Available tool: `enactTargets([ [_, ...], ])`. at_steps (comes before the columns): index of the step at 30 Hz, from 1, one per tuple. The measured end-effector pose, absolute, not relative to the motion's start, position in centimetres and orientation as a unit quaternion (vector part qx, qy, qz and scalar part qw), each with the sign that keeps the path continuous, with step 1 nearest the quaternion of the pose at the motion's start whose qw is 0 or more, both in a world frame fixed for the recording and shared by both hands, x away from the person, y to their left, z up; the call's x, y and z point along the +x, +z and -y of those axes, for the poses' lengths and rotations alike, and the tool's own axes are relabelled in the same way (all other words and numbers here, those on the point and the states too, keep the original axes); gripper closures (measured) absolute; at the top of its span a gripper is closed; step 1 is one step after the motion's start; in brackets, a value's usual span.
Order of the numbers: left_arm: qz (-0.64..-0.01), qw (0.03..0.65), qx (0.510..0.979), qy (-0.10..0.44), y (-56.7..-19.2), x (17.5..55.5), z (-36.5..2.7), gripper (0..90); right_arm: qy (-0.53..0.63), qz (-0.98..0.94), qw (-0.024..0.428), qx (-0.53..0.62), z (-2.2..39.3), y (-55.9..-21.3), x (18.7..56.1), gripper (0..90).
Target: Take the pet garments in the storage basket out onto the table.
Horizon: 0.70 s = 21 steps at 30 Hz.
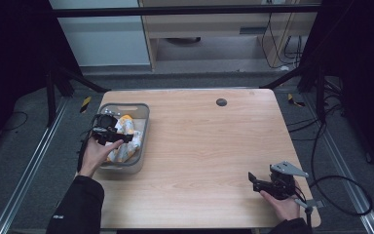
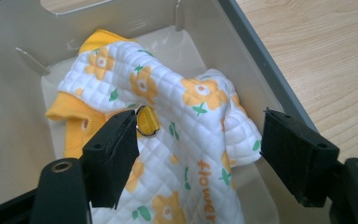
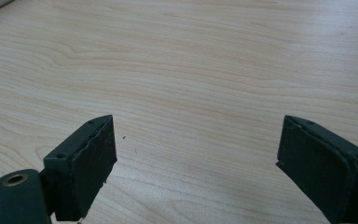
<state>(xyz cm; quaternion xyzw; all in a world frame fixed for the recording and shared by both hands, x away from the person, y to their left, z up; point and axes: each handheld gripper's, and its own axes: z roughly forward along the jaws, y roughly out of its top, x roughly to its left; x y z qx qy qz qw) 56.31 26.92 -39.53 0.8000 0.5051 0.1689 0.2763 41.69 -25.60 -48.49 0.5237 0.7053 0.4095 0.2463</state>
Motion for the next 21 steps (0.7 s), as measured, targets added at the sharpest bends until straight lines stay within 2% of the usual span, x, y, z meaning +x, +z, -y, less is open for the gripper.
enactTargets([
  [14,-0.506,0.255,0.810,0.148,-40.9,57.1,-26.1,32.8,0.408,-0.709,0.242,0.522,25.5,-48.5,41.7,11.5],
  [21,-0.507,0.247,0.816,0.127,-42.0,57.4,-25.7,41.9,0.406,-0.712,0.242,0.519,25.4,-48.6,41.8,11.4],
])
